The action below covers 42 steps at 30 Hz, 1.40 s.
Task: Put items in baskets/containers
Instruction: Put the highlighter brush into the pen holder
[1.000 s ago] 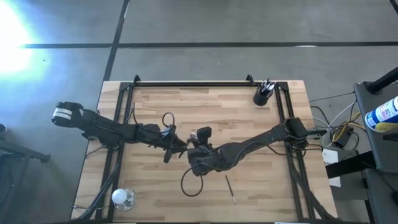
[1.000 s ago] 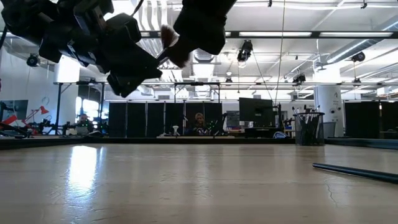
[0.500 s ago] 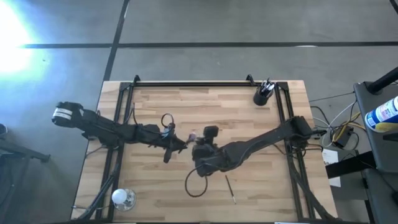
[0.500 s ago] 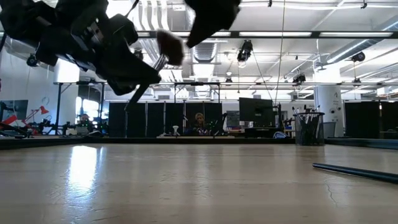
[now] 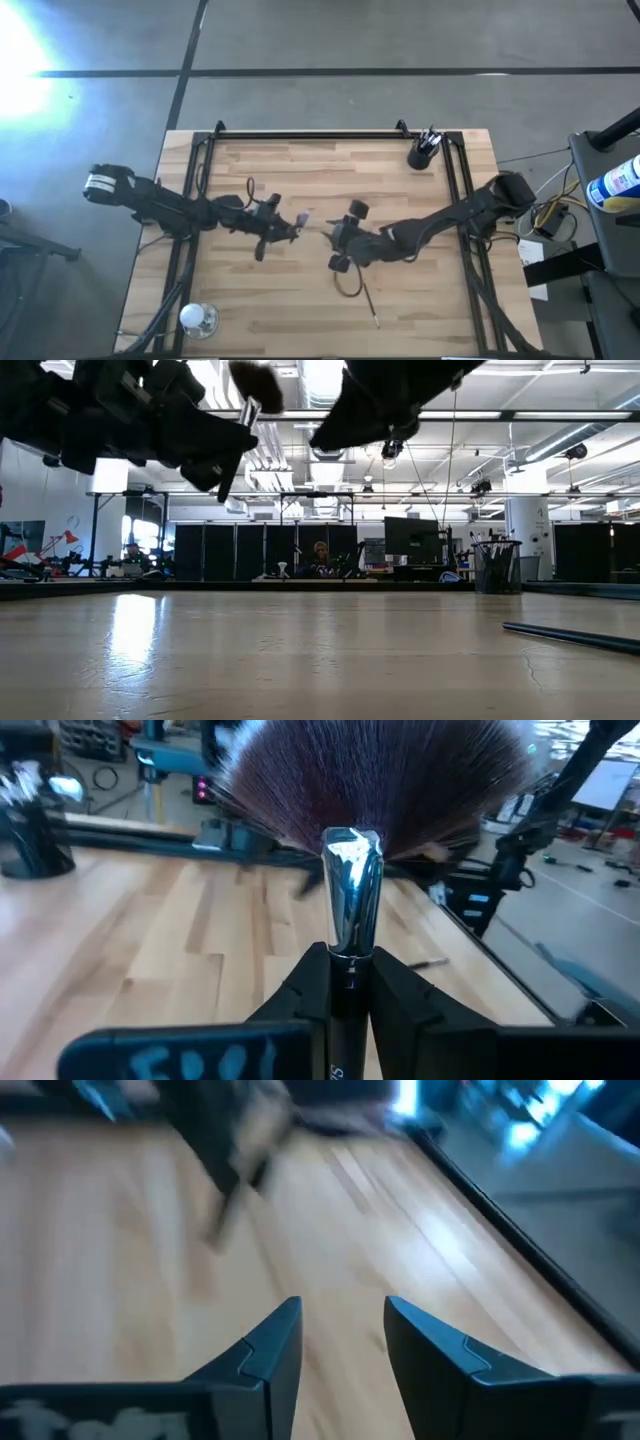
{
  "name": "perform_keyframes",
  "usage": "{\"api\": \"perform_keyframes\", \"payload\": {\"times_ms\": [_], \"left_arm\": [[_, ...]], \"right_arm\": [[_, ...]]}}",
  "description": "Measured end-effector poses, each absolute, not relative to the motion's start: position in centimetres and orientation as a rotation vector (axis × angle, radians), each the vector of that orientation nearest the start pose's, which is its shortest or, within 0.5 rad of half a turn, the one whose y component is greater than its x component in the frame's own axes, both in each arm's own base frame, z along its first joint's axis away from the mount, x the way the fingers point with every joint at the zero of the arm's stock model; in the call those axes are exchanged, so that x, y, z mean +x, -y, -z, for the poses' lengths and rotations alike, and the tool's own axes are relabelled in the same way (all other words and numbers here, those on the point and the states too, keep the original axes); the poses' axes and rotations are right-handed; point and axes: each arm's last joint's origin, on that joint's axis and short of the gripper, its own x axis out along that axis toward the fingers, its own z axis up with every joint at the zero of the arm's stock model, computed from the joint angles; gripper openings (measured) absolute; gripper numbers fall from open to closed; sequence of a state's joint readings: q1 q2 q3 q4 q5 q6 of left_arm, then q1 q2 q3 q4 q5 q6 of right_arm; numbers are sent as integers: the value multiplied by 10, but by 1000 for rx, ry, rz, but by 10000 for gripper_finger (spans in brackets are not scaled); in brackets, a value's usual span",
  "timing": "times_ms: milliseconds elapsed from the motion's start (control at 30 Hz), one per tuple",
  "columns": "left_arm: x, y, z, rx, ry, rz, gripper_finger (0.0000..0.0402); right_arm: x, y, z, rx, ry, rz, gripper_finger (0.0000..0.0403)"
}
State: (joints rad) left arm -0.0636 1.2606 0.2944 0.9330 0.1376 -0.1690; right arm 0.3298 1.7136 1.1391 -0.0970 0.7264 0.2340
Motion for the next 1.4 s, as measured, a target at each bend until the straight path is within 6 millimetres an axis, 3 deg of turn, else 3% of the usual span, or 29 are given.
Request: {"api": "perform_keyframes", "payload": {"times_ms": [167, 300, 567, 800, 1100, 1400], "left_arm": [[229, 14, -191, -129, -16, 89, 37], [236, 13, -192, -105, -15, 12, 37], [256, 14, -192, -67, -7, 4, 37], [266, 14, -195, -47, 1, -14, 37], [268, 14, -202, -39, 27, -15, 37], [269, 15, -205, -41, 45, 6, 37]], "right_arm": [[352, -95, -222, 5, -233, 336, 143], [352, -90, -227, 48, -89, 330, 168], [359, -80, -236, 122, -64, 367, 241], [360, -77, -234, 138, -67, 378, 264], [362, -64, -235, 171, -53, 413, 249], [363, -62, -235, 159, -60, 366, 171]]}}
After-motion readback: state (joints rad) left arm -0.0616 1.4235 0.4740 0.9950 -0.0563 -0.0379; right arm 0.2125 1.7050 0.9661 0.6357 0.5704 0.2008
